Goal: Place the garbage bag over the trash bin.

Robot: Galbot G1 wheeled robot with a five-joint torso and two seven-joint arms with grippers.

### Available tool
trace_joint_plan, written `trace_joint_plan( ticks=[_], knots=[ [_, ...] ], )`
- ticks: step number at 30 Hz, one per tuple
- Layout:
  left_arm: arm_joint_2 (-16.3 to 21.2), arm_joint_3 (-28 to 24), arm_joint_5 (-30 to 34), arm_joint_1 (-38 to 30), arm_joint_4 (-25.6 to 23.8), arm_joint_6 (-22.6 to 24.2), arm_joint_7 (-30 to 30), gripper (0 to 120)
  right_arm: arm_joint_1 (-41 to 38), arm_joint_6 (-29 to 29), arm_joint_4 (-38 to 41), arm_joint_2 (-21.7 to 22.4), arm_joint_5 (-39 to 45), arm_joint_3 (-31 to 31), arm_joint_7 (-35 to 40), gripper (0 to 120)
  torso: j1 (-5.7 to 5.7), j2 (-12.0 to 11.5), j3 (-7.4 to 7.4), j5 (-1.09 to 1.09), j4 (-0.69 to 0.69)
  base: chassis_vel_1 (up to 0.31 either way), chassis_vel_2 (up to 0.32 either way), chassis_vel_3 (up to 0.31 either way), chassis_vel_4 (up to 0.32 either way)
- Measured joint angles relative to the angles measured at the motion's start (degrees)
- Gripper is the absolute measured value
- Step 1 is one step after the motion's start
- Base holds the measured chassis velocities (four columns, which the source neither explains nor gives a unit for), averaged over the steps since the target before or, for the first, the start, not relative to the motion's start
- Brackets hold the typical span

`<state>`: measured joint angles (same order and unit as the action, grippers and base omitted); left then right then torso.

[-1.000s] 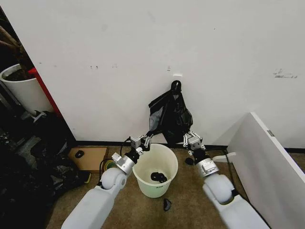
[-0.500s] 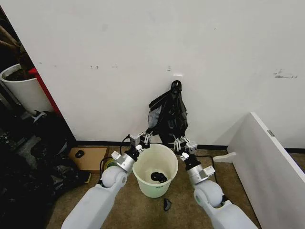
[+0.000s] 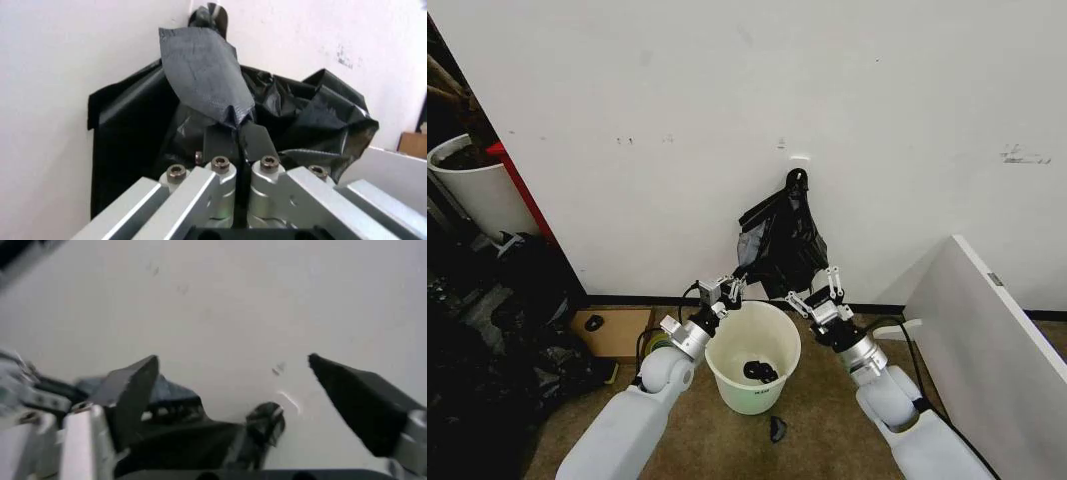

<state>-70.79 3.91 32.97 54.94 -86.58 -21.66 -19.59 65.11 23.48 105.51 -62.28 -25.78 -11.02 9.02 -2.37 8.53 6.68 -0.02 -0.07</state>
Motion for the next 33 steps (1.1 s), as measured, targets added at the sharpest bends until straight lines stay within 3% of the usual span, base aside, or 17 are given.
trace_joint_plan(
  ticks=[5,14,17,25,33],
  knots=[
    [-0.2,-0.5,-1.0,-0.1,0.2,0.0,0.0,0,-3.1,-7.7,1.8,4.9,-3.0,0.3,-5.3,100,0.0,0.0,0.0,-0.01,0.0,0.0,0.0,0.0,0.0],
    [-0.5,-0.5,-2.0,0.3,0.0,-0.1,0.1,0,-7.2,-9.5,1.6,9.3,-7.0,-1.5,-22.7,100,0.0,0.0,0.0,0.0,0.0,0.0,0.0,0.0,0.0],
    [-0.4,-0.2,-2.2,0.5,-0.3,-0.1,0.2,0,-9.3,-10.3,0.2,9.1,-8.0,-1.8,-27.9,91,0.0,0.0,0.0,0.0,0.0,0.0,0.0,0.0,0.0],
    [-0.2,0.1,-2.4,1.0,-0.5,-0.1,0.4,0,-11.4,-11.6,-0.5,7.6,-7.5,-1.2,-28.8,69,0.0,0.0,0.01,0.0,0.0,0.0,0.0,0.0,0.0],
    [-0.2,0.1,-2.8,1.2,-0.5,-0.1,0.4,0,-11.4,-12.2,0.9,8.2,-6.0,-1.6,-29.4,95,0.0,0.0,0.0,-0.01,0.0,0.0,0.0,0.0,0.0]
  ],
)
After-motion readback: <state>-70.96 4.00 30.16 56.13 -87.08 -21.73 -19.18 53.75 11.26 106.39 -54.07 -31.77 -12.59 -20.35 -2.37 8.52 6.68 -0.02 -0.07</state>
